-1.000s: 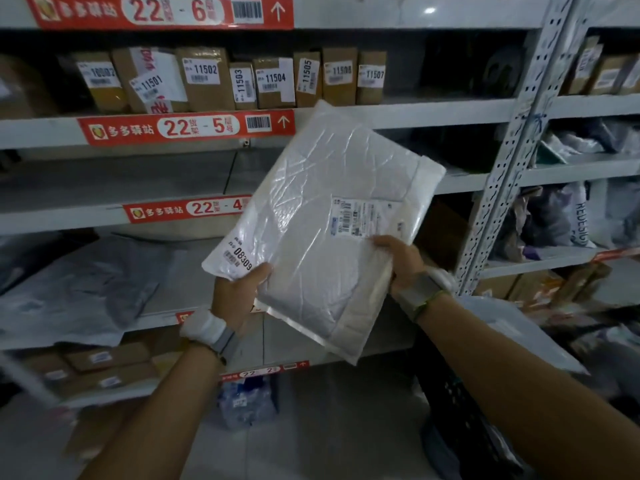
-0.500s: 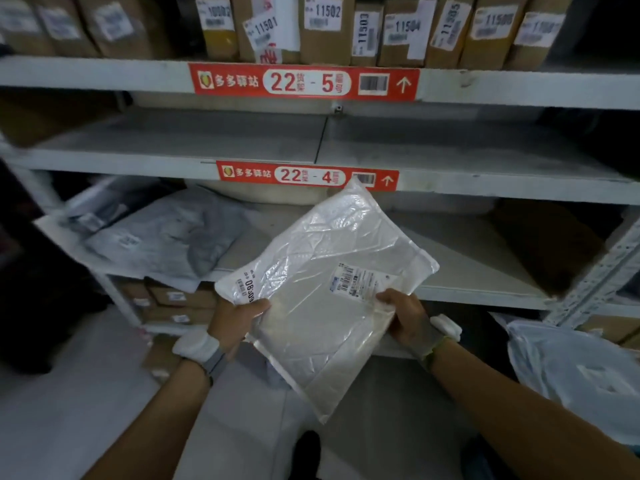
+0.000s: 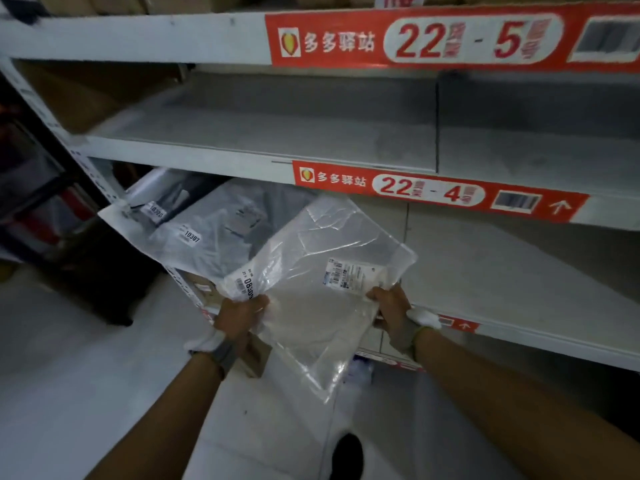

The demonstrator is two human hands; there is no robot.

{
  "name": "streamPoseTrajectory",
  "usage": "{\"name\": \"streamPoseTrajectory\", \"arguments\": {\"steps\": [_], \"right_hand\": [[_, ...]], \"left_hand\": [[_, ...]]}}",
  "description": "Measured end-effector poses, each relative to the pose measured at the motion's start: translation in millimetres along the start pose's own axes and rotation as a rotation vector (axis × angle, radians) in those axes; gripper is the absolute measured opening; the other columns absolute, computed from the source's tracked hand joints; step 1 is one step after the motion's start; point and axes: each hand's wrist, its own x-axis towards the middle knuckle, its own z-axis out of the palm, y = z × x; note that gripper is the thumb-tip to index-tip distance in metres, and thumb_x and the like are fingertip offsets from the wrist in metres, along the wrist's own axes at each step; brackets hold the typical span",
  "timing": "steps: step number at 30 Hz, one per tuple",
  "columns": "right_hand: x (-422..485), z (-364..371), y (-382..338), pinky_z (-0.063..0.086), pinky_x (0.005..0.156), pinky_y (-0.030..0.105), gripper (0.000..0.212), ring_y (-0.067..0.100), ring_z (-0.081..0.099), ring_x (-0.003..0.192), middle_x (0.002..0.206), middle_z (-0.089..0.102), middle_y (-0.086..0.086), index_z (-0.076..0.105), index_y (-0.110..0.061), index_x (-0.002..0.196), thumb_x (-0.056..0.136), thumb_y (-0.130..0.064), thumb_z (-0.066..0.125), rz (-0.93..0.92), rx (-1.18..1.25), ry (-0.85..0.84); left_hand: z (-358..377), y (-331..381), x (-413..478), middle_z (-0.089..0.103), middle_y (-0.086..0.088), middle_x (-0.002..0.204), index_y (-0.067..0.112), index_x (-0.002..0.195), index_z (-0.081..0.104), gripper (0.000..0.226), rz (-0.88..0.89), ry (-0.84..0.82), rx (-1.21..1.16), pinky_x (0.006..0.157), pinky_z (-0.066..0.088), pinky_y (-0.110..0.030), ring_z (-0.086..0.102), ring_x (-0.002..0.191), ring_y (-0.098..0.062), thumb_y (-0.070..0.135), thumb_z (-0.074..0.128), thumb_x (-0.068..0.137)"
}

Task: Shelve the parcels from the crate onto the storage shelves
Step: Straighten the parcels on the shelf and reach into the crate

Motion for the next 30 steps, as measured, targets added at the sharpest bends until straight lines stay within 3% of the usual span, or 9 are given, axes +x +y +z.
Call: {"name": "streamPoseTrajectory", "arguments": {"steps": [5, 8, 12, 15, 19, 21, 23, 26, 30], "right_hand": [[71, 57, -10, 0.060, 0.068, 0.046, 0.043, 0.035, 0.067, 0.092, 0.119, 0.061, 0.016, 0.041, -0.019, 0.124, 0.090, -0.002, 0.061, -0.009, -0.172, -0.081], [104, 91, -24, 0.059, 0.077, 0.052, 0.063, 0.037, 0.065, 0.094, 0.122, 0.060, 0.019, 0.034, -0.019, 0.141, 0.089, 0.001, 0.063, -0.062, -0.227, -0.082], [141, 129, -29, 0.044, 0.105, 0.053, 0.092, 0.039, 0.050, 0.128, 0.152, 0.040, 0.016, 0.003, -0.021, 0.158, 0.092, -0.021, 0.067, -0.132, -0.539, -0.091], [147, 148, -9, 0.034, 0.113, 0.044, 0.096, 0.035, 0.035, 0.142, 0.160, 0.022, 0.012, 0.002, -0.024, 0.158, 0.090, -0.047, 0.065, -0.209, -0.949, -0.167], [157, 168, 16, 0.023, 0.116, 0.051, 0.093, 0.035, 0.027, 0.144, 0.158, 0.023, 0.014, 0.002, -0.031, 0.157, 0.086, -0.074, 0.045, -0.360, -1.252, -0.148], [156, 173, 21, 0.013, 0.118, 0.052, 0.093, 0.032, 0.016, 0.149, 0.161, 0.015, 0.016, -0.001, -0.030, 0.157, 0.087, -0.076, 0.036, -0.355, -1.351, -0.118], [157, 186, 25, 0.006, 0.118, 0.054, 0.094, 0.030, 0.005, 0.151, 0.163, 0.007, 0.017, -0.005, -0.027, 0.158, 0.087, -0.077, 0.033, -0.352, -1.440, -0.110], [168, 200, 14, 0.007, 0.118, 0.056, 0.096, 0.030, 0.005, 0.151, 0.164, 0.005, 0.015, -0.006, -0.025, 0.157, 0.087, -0.078, 0.033, -0.363, -1.460, -0.130], [192, 216, -24, 0.025, 0.112, 0.055, 0.091, 0.035, 0.027, 0.144, 0.159, 0.022, 0.015, 0.008, -0.027, 0.155, 0.086, -0.075, 0.044, -0.361, -1.482, -0.232]], "left_hand": [[-4, 21, 81, 0.064, -0.005, 0.053, 0.005, 0.068, 0.063, 0.019, -0.016, 0.075, -0.013, 0.047, 0.045, -0.026, 0.056, 0.047, -0.022, 0.006, 0.071, 0.086], [-11, 40, 123, 0.061, -0.003, 0.051, 0.005, 0.065, 0.061, 0.023, 0.002, 0.136, 0.015, 0.044, 0.045, -0.025, 0.054, 0.043, -0.017, 0.008, 0.072, 0.085], [-25, 55, 166, 0.063, -0.002, 0.054, 0.008, 0.066, 0.063, 0.030, 0.058, 0.236, 0.058, 0.054, 0.048, -0.030, 0.058, 0.046, -0.017, 0.026, 0.070, 0.089], [-45, 37, 188, 0.067, -0.014, 0.088, 0.002, 0.092, 0.066, 0.034, 0.011, 0.282, 0.226, 0.074, 0.049, -0.035, 0.063, 0.078, -0.026, 0.036, 0.070, 0.089], [-63, 0, 186, 0.063, -0.010, 0.125, 0.011, 0.130, 0.053, 0.090, -0.119, 0.384, 0.268, 0.091, 0.054, -0.042, 0.064, 0.103, -0.028, 0.061, 0.081, 0.060], [-56, -9, 179, 0.053, -0.007, 0.129, 0.012, 0.142, 0.039, 0.099, -0.262, 0.431, 0.149, 0.096, 0.052, -0.047, 0.059, 0.109, -0.030, 0.054, 0.084, 0.065], [-53, -19, 182, 0.060, -0.007, 0.123, 0.009, 0.134, 0.051, 0.087, -0.325, 0.342, -0.013, 0.093, 0.054, -0.050, 0.064, 0.102, -0.031, 0.054, 0.084, 0.066], [-41, -26, 183, 0.070, -0.014, 0.115, 0.014, 0.103, 0.073, 0.053, -0.203, 0.179, 0.096, 0.096, 0.051, -0.053, 0.067, 0.104, -0.034, 0.057, 0.075, 0.072], [-26, -21, 192, 0.061, -0.021, 0.126, 0.006, 0.122, 0.061, 0.058, -0.174, 0.119, 0.329, 0.099, 0.048, -0.048, 0.059, 0.114, -0.036, 0.053, 0.053, 0.091]]}}
